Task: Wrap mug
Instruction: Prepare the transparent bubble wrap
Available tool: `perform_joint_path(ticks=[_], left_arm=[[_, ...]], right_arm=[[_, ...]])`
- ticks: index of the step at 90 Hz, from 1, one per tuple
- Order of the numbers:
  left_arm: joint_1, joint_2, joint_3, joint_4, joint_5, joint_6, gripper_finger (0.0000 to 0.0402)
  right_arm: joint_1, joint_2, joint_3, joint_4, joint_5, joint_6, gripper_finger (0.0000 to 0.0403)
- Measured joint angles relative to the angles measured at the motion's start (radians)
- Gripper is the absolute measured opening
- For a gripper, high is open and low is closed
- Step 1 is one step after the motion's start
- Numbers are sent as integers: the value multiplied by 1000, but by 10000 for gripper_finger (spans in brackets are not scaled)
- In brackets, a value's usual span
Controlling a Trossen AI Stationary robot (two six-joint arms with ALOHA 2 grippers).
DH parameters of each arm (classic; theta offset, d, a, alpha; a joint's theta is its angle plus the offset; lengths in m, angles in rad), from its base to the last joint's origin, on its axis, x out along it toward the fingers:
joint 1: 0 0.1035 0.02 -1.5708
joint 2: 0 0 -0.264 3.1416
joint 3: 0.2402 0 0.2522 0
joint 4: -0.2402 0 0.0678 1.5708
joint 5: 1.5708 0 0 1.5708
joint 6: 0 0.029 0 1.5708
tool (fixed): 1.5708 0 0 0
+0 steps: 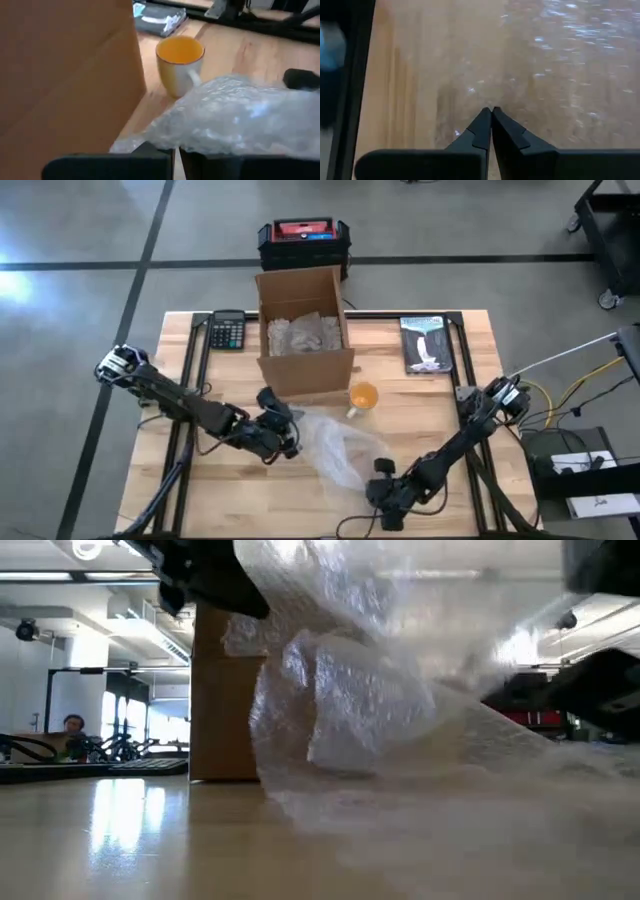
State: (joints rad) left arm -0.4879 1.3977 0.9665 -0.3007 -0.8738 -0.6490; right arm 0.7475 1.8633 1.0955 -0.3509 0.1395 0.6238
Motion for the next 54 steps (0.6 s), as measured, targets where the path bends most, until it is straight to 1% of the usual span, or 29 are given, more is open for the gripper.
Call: perform_joint_path(ticks=[13,19,30,38,43,54], left_arm=[[-9,-57,0,-44,-135,-18,0],[-5,-75,0,-92,-158,-40,0],[2,-87,-2,-200,-155,-131,0],[-1,-86,-12,-260,-111,-207,0],[-2,-86,-24,-298,-62,-266,0],[-3,-86,-66,-350,64,-383,0]], right_arm=[[-11,-1,96,-210,11,-72,0],[-20,-1,113,-227,20,-102,0],[-21,1,108,-209,92,-109,0],[-21,2,84,-181,88,-102,0],[-19,3,64,-165,69,-80,0],[-7,4,49,-172,-20,-36,0]])
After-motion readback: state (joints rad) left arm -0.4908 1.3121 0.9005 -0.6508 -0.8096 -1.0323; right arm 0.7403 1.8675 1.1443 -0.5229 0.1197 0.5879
